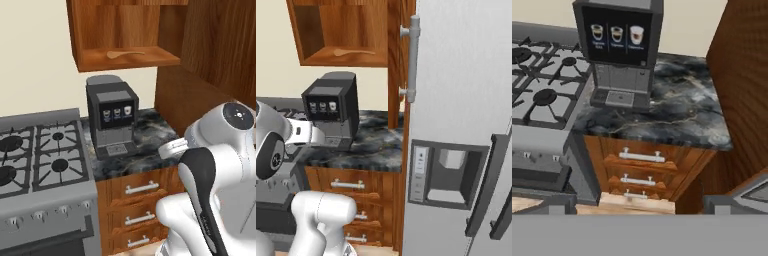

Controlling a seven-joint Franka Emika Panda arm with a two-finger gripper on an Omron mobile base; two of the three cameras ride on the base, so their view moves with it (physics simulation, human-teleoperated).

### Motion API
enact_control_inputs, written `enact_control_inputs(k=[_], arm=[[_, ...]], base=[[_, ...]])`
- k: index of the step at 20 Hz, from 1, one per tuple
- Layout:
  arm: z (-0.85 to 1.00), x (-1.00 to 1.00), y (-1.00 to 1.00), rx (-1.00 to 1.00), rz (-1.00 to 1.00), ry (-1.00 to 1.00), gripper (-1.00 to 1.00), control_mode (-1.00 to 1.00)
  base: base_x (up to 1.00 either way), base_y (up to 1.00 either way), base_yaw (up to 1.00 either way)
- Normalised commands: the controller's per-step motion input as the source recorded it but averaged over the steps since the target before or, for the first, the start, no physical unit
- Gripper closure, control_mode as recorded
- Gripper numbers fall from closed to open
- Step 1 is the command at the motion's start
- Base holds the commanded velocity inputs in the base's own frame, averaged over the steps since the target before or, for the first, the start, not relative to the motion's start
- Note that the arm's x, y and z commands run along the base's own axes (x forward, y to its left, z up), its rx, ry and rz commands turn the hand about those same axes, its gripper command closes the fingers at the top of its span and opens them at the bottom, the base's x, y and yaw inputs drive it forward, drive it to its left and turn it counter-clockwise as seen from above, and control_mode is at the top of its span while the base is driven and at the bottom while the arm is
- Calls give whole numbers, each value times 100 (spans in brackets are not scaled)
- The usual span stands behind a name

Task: Organize the utensils by type. Pick up the wooden spoons from the counter and place them in the open cabinet. Then pick up the metallic utensils from the counter and place them in the open drawer.

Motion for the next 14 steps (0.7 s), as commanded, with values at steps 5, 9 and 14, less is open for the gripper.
enact_control_inputs(k=[5,9,14], arm=[[0,0,0,0,0,0,-100,100],[0,0,0,0,0,0,-100,100],[0,0,0,0,0,0,-100,100]], base=[[-100,-18,-30],[-97,-5,-42],[-81,0,-64]])
